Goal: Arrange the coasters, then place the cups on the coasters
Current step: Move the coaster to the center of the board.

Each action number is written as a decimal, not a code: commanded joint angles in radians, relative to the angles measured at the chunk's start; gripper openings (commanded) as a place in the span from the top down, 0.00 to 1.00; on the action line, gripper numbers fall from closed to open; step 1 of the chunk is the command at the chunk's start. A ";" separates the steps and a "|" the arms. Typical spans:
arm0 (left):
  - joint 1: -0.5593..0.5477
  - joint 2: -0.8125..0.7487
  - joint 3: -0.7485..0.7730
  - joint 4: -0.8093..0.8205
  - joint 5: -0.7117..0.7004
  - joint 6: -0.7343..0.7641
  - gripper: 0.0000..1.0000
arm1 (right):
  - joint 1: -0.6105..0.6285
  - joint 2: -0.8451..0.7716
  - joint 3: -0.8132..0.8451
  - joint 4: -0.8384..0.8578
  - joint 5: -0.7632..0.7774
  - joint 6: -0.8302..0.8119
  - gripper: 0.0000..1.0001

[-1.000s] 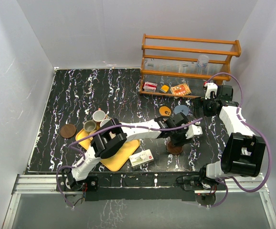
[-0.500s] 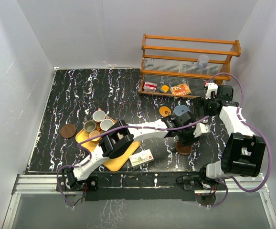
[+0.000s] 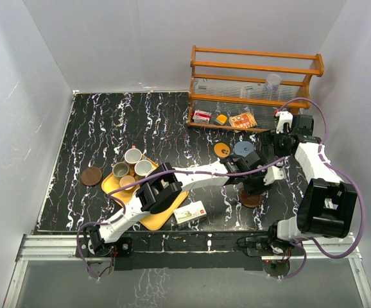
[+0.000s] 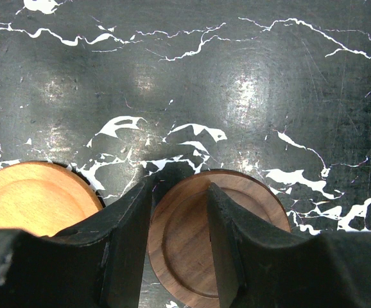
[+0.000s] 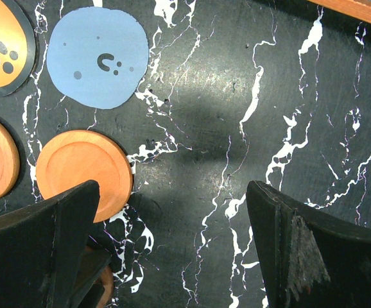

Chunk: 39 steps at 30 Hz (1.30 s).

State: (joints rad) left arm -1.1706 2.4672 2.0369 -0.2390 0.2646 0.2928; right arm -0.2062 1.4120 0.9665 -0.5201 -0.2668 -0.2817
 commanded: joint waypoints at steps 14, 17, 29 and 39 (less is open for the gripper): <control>0.000 -0.034 -0.049 -0.191 -0.034 0.062 0.48 | -0.009 -0.017 0.035 0.042 0.007 0.011 0.02; -0.001 -0.093 -0.064 -0.201 -0.027 0.068 0.43 | -0.009 -0.016 0.036 0.043 0.010 0.011 0.02; 0.006 -0.345 -0.199 -0.239 -0.081 0.105 0.25 | -0.016 -0.030 0.034 0.048 0.007 0.010 0.02; 0.249 -0.620 -0.344 -0.301 -0.195 0.169 0.18 | -0.017 -0.036 0.035 0.048 -0.012 0.012 0.02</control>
State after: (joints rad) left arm -1.0531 1.9717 1.7176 -0.4805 0.1253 0.4412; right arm -0.2173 1.4109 0.9665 -0.5194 -0.2623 -0.2813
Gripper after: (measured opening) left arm 0.816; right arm 0.983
